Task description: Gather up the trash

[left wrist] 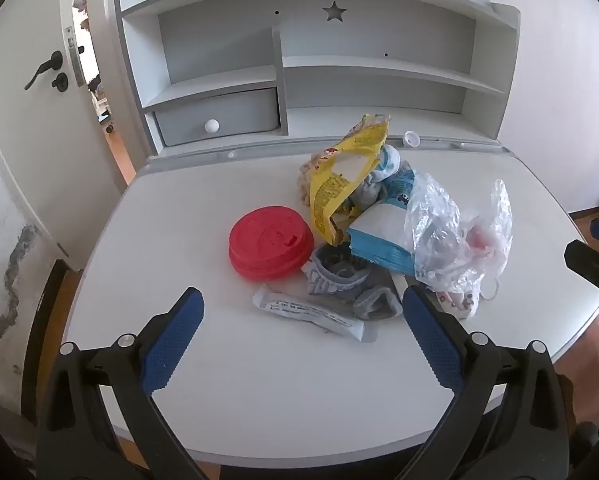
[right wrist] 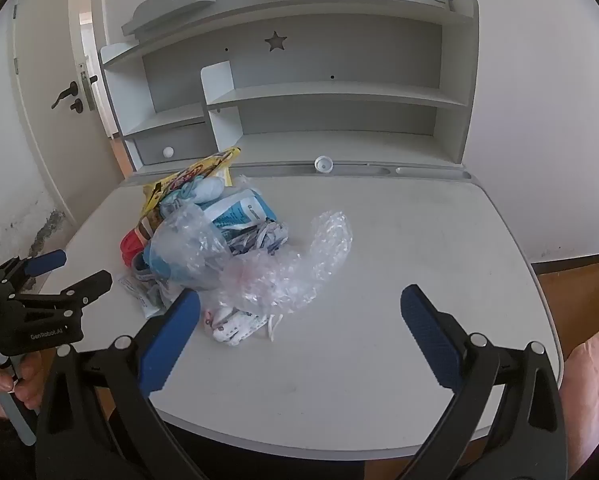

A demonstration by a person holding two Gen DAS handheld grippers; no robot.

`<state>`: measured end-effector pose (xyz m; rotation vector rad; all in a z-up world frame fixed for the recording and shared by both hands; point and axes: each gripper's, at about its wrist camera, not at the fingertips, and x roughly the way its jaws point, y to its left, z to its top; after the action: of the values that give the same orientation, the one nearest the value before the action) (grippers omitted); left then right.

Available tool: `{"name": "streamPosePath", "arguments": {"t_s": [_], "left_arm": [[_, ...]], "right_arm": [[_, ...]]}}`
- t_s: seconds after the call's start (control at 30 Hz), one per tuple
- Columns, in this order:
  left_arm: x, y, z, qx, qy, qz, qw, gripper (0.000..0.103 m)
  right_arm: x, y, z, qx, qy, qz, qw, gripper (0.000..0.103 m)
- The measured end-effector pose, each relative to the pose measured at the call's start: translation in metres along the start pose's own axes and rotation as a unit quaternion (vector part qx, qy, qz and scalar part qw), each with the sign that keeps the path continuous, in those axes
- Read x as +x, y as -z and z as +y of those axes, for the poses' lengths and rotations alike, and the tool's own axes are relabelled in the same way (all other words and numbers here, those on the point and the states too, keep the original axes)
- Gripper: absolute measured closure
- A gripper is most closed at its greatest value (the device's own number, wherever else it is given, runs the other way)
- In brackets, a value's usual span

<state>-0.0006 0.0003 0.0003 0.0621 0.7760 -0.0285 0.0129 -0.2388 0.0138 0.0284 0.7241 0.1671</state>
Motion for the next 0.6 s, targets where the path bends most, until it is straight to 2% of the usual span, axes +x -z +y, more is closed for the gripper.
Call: {"name": "streamPosePath", "arguments": {"t_s": [0.13, 0.17, 0.6], "left_arm": [[-0.0002, 0.0042, -0.0054, 0.008, -0.009, -0.001, 0.9999, 0.006], [0.0006, 0.0012, -0.0040, 0.005, -0.007, 0.008, 0.9999, 0.006], [0.0006, -0.0001, -0.0023, 0.002, 0.001, 0.004, 1.0000, 0.006]], "right_arm": [[0.0016, -0.0005, -0.0023, 0.004, 0.000, 0.003, 1.000, 0.006], [0.0016, -0.0005, -0.0028, 0.005, 0.000, 0.004, 1.000, 0.006], [-0.0007, -0.0020, -0.0052, 0.008, -0.002, 0.002, 1.000, 0.006]]}}
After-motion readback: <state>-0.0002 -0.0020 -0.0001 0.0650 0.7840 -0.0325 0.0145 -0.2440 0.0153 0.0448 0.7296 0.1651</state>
